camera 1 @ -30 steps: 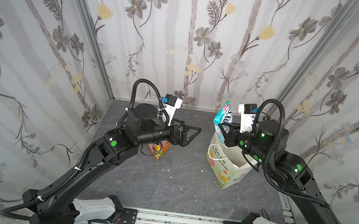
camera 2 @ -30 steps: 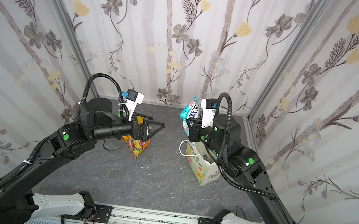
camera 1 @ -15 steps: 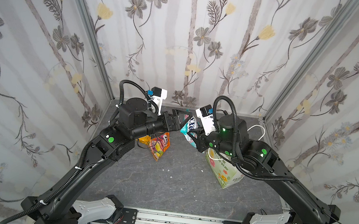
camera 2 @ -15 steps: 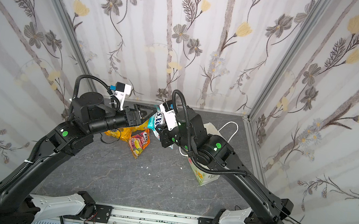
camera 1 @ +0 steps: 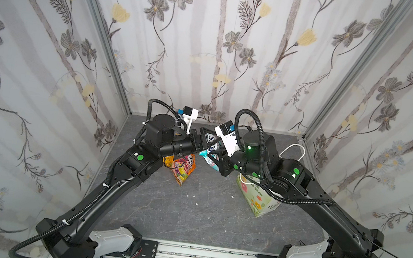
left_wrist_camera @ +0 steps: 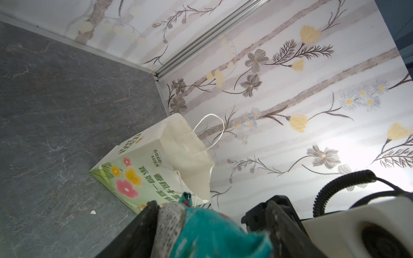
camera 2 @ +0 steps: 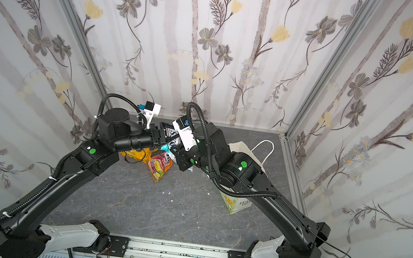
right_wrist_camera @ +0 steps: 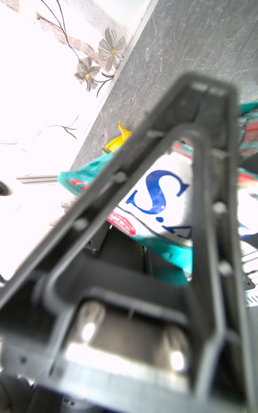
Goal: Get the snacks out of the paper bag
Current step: 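Move the packet toward the left gripper while the left gripper grasps it, then pull the packet away with the left gripper while the right gripper opens and withdraws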
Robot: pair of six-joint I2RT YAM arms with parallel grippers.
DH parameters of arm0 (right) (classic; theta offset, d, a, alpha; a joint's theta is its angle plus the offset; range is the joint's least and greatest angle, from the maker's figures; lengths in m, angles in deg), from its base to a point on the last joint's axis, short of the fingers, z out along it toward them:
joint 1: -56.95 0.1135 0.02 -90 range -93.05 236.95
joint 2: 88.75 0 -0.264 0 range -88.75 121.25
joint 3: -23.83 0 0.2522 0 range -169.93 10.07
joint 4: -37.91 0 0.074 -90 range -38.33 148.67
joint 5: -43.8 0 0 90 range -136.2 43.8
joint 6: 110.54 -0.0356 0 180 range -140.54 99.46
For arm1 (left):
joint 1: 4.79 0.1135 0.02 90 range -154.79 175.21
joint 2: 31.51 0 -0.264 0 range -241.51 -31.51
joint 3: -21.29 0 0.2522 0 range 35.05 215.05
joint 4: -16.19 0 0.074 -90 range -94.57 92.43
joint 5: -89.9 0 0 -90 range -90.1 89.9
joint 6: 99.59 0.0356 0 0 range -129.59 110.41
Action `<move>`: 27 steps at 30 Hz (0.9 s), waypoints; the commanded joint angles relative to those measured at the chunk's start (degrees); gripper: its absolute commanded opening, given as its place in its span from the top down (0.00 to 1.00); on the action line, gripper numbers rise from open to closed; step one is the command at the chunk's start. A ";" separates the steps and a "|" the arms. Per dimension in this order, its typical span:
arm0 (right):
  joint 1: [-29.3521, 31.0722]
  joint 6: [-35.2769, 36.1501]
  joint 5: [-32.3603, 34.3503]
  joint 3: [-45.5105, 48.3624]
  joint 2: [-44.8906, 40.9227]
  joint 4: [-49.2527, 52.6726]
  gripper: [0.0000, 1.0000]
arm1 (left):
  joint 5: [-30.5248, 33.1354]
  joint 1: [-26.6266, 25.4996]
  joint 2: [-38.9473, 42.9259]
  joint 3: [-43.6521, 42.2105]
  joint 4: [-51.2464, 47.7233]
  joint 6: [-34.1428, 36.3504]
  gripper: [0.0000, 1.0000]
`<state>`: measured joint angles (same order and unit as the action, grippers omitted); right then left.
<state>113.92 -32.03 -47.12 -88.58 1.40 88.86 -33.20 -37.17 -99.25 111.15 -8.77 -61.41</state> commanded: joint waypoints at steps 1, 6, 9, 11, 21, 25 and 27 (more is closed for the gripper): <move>0.00 0.24 1.29 -0.58 0.80 -3.28 0.99 | -2.05 0.29 0.63 -0.52 3.47 -0.60 0.35; 0.07 0.24 0.31 -0.57 0.97 -2.84 0.84 | -0.96 0.34 1.87 -1.92 7.20 2.67 0.66; 0.03 0.32 0.78 -0.53 0.94 -2.82 0.76 | -1.16 0.44 1.66 -1.50 8.67 4.59 0.81; -0.02 0.54 0.96 -0.60 0.99 -3.13 0.67 | -1.60 0.40 1.27 -0.93 9.35 5.84 0.88; -0.52 4.53 0.07 -0.37 -2.57 -6.48 0.14 | 1.64 1.81 0.09 1.16 9.31 13.39 1.00; -1.70 7.61 0.25 1.89 -6.55 -9.93 0.01 | 4.17 2.72 0.26 2.15 7.90 17.28 1.00; -3.17 7.97 1.46 5.21 -9.79 -13.61 0.00 | 7.69 3.01 0.90 3.24 4.70 20.66 1.00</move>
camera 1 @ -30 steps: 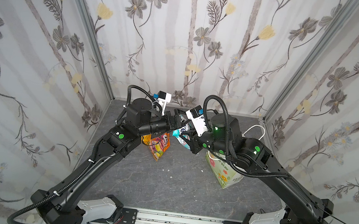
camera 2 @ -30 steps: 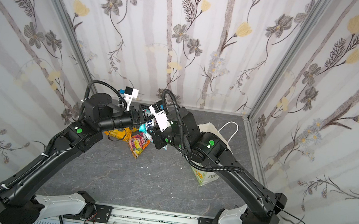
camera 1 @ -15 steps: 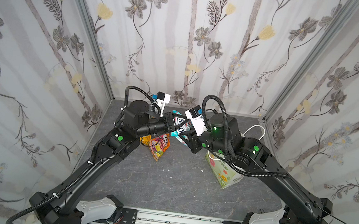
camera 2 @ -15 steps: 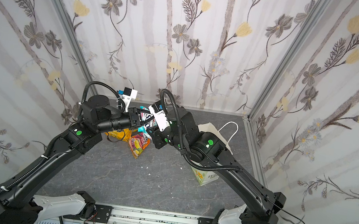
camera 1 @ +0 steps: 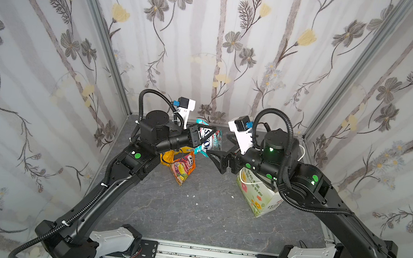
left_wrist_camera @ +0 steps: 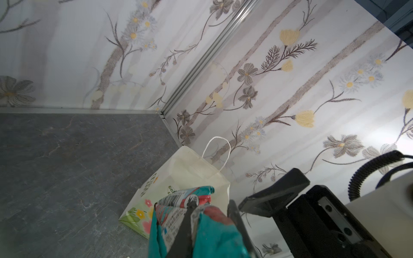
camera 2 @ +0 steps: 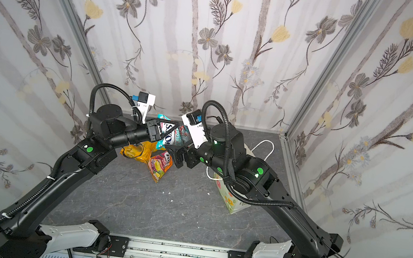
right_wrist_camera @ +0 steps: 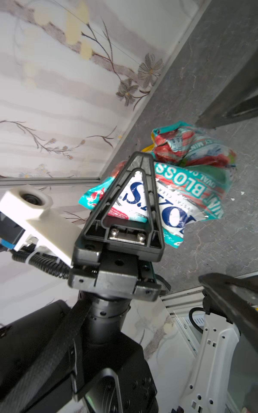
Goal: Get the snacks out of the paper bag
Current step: 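Pull the packet away with the left gripper while the right gripper opens and withdraws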
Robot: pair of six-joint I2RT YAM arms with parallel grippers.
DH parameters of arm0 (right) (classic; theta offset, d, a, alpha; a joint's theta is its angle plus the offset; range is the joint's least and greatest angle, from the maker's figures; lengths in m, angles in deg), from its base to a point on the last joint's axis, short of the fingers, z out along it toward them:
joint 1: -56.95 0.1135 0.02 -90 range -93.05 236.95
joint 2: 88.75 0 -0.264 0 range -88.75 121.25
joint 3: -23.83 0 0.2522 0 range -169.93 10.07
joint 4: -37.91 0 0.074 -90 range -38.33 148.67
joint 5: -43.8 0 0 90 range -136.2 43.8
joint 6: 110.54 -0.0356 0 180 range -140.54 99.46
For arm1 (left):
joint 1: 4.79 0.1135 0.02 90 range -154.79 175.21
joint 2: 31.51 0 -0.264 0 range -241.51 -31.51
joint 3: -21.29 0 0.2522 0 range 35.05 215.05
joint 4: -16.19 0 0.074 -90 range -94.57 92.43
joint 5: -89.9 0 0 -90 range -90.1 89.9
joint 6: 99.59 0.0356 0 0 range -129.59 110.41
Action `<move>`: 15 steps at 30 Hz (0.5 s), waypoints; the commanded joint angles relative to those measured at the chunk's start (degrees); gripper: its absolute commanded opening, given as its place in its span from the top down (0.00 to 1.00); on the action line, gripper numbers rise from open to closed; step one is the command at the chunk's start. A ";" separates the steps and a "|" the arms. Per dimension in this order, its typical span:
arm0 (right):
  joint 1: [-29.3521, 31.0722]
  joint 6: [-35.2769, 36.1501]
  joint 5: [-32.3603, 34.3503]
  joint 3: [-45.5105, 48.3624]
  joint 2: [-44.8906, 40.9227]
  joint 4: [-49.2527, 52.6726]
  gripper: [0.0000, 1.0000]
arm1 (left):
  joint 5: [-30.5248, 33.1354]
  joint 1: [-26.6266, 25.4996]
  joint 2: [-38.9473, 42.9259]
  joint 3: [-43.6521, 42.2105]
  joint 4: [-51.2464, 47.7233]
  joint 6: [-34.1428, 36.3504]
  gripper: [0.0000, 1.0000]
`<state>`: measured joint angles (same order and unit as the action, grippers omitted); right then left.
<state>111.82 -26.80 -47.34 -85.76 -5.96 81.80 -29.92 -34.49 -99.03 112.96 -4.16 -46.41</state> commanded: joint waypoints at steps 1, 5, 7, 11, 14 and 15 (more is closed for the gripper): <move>-2.05 2.73 2.01 4.34 -4.03 -8.38 0.00 | 6.13 0.42 1.08 1.90 -1.47 7.27 1.00; -6.83 1.87 3.16 13.44 -10.30 -16.40 0.00 | 16.22 0.53 3.04 4.22 -10.76 15.37 1.00; -9.38 1.80 3.69 16.92 -12.55 -19.09 0.00 | 22.27 0.55 4.14 4.96 -15.06 18.82 1.00; -12.08 2.78 3.75 20.20 -14.23 -20.52 0.00 | 36.21 0.53 6.29 4.97 -22.54 24.10 1.00; -12.86 3.14 3.19 21.35 -14.23 -20.38 0.00 | 46.73 0.51 7.35 4.97 -27.87 27.13 1.00; -13.07 3.02 3.01 21.67 -14.10 -20.41 0.00 | 49.46 0.48 7.54 4.97 -29.37 28.38 1.00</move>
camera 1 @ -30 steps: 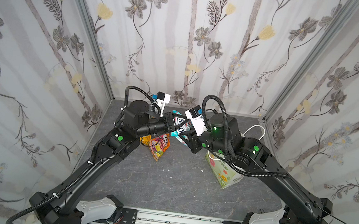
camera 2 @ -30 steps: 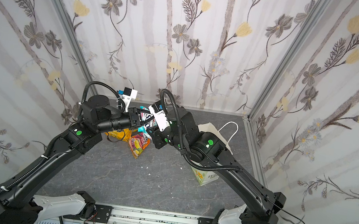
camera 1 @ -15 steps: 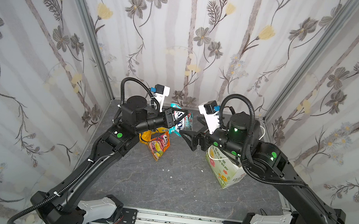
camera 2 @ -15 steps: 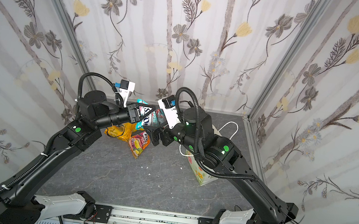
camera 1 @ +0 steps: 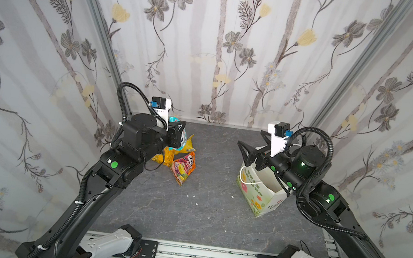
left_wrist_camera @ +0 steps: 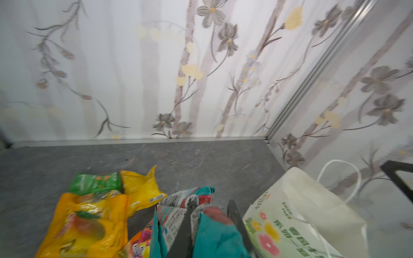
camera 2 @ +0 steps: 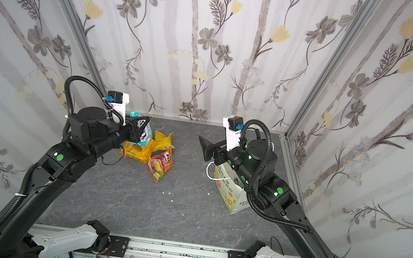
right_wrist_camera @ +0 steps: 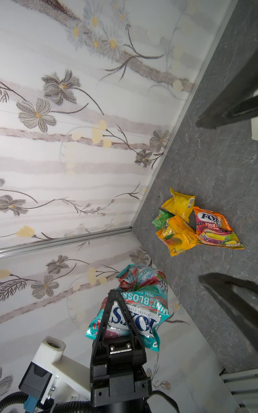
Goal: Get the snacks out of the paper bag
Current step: 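Pull the packet away with the left gripper while the right gripper opens and withdraws, then lower the teal packet beside the other packets with the left gripper, release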
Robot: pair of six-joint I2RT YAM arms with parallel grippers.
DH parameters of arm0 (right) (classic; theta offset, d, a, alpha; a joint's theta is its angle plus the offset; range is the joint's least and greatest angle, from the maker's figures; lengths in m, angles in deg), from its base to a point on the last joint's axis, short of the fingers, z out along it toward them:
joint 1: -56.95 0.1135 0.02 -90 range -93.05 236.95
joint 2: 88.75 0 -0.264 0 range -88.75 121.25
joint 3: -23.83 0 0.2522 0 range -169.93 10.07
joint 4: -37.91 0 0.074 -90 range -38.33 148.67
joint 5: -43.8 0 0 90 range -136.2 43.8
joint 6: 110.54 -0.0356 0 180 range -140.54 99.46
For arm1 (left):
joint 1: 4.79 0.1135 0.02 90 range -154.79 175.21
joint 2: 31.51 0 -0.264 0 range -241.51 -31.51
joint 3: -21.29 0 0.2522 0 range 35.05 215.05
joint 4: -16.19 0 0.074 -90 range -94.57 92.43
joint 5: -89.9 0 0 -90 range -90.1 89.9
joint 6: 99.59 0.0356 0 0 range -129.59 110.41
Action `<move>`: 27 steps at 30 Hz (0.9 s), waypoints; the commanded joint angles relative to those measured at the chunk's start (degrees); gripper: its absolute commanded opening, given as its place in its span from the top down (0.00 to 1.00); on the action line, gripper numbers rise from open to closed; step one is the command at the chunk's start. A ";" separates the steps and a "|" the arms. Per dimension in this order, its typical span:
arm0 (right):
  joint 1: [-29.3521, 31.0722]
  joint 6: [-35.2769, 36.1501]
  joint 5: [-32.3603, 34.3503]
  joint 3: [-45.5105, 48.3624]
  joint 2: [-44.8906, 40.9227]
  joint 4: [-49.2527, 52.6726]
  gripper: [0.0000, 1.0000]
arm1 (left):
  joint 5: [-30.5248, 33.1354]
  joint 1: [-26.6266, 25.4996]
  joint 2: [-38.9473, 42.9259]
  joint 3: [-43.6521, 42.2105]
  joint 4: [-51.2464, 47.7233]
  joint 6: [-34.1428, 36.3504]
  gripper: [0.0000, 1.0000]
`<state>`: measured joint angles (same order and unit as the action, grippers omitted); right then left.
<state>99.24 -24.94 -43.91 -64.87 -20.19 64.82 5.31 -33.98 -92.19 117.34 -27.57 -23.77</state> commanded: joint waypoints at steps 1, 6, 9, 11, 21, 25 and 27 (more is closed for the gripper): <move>-0.61 1.06 -0.52 0.94 0.38 -3.35 0.00 | 16.15 0.00 0.87 0.26 -7.01 6.94 1.00; -0.97 0.36 -0.99 1.15 1.74 -2.60 0.00 | 23.94 0.02 0.64 -3.54 -10.74 10.93 1.00; -1.14 0.06 -1.47 1.38 1.93 -2.34 0.00 | 25.78 0.81 -0.12 -6.50 -12.14 9.76 1.00; -1.14 -0.31 -1.58 1.63 1.78 -1.92 0.00 | 25.79 1.83 -0.86 -8.88 -12.50 8.78 1.00; -1.59 -1.23 -1.46 3.74 -0.40 -1.19 0.00 | 18.00 10.31 -5.10 -23.00 -6.06 4.05 1.00; -1.70 -1.56 -1.67 4.10 -0.74 -0.78 0.00 | 14.97 13.28 -9.35 -26.14 -2.79 3.19 1.00; -1.80 -1.66 -1.44 4.49 -1.05 -0.84 0.00 | 14.47 14.27 -11.28 -27.01 -1.52 3.28 1.00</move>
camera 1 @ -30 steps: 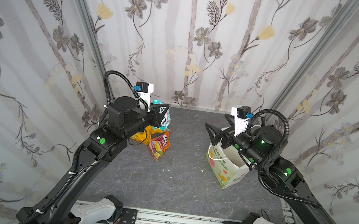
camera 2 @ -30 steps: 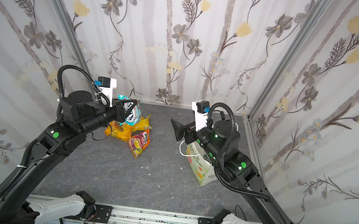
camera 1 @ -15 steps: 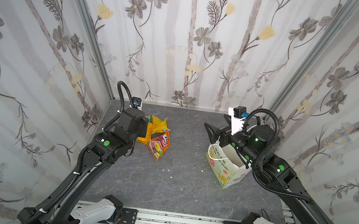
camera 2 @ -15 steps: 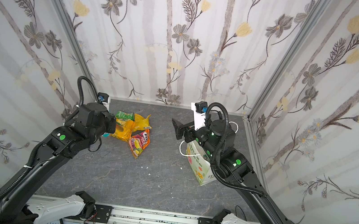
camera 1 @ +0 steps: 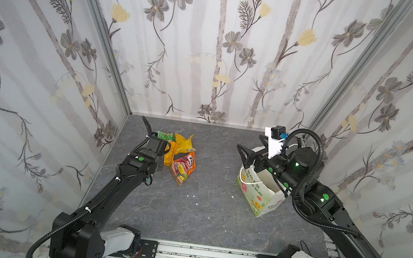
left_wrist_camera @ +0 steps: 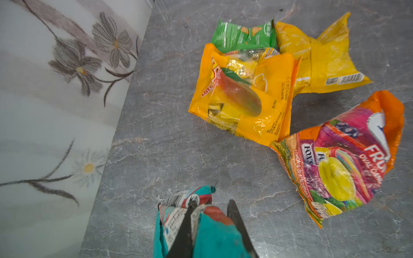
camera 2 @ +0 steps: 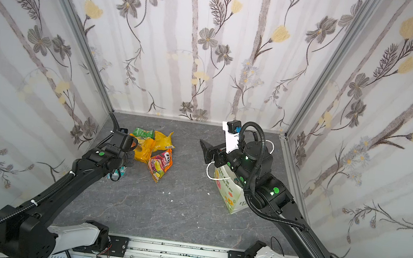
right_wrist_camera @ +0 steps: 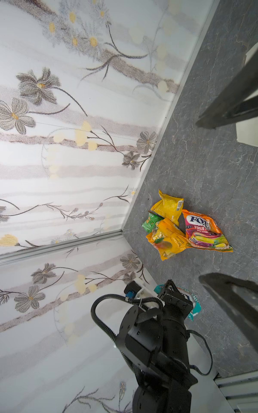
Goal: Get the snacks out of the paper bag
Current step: 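Lower the teal packet beside the other packets with the left gripper, release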
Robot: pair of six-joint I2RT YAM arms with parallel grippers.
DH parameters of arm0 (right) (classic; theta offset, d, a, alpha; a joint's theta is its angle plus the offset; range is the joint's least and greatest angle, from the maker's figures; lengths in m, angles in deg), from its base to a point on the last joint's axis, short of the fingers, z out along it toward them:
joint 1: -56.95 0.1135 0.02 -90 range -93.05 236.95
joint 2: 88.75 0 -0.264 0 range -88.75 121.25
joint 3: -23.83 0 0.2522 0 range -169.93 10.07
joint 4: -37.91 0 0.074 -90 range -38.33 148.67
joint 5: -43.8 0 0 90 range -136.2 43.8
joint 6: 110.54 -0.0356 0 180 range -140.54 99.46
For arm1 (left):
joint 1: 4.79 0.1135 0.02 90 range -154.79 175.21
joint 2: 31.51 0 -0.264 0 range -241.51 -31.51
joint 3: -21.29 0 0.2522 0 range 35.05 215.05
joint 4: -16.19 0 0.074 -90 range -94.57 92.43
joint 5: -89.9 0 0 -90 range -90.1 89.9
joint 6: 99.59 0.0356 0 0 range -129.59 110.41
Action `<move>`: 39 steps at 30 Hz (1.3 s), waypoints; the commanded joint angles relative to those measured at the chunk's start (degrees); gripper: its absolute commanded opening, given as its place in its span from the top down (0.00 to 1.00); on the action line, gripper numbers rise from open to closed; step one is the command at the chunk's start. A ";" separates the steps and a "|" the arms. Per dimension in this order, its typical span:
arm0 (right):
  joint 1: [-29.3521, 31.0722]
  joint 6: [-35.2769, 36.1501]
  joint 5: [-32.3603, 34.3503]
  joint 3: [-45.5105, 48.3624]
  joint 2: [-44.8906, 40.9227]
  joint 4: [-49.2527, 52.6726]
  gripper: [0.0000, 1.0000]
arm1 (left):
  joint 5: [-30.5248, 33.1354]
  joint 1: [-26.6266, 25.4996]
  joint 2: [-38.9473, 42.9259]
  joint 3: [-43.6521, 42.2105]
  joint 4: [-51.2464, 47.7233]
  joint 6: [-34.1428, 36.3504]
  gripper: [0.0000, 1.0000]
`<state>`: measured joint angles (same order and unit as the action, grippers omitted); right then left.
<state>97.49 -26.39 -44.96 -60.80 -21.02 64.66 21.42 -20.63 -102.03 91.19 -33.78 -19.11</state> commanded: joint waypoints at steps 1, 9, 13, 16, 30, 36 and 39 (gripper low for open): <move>-0.05 -0.22 -0.27 0.78 -0.47 -0.69 0.00 | -2.04 1.51 -3.68 -1.11 5.16 -1.54 1.00; -0.55 -1.30 1.05 2.14 -1.54 -0.69 0.00 | -4.23 3.19 -14.48 0.19 8.19 -2.67 1.00; -0.80 -1.95 1.51 2.38 -1.84 -0.48 0.00 | -6.33 3.34 -18.38 1.49 8.55 -3.47 0.91; -0.83 -2.63 1.67 2.73 -2.24 -0.36 0.00 | -7.25 3.31 -19.43 1.61 8.89 -4.10 0.79; -1.72 -6.69 2.81 2.12 -2.90 1.95 0.00 | -9.56 3.33 -13.55 0.31 8.81 -4.01 0.26; -3.26 -10.67 0.93 0.32 -0.95 5.68 0.00 | -12.07 3.57 -12.88 -1.28 11.84 -3.54 0.17; -3.84 -12.41 -0.78 0.13 -0.88 6.05 0.00 | -26.54 5.32 -14.84 -0.29 13.40 -6.58 0.15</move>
<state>93.99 -36.11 -43.41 -60.04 -22.25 70.24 6.75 -16.48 -116.02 90.32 -23.90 -23.26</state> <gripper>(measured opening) 0.996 0.841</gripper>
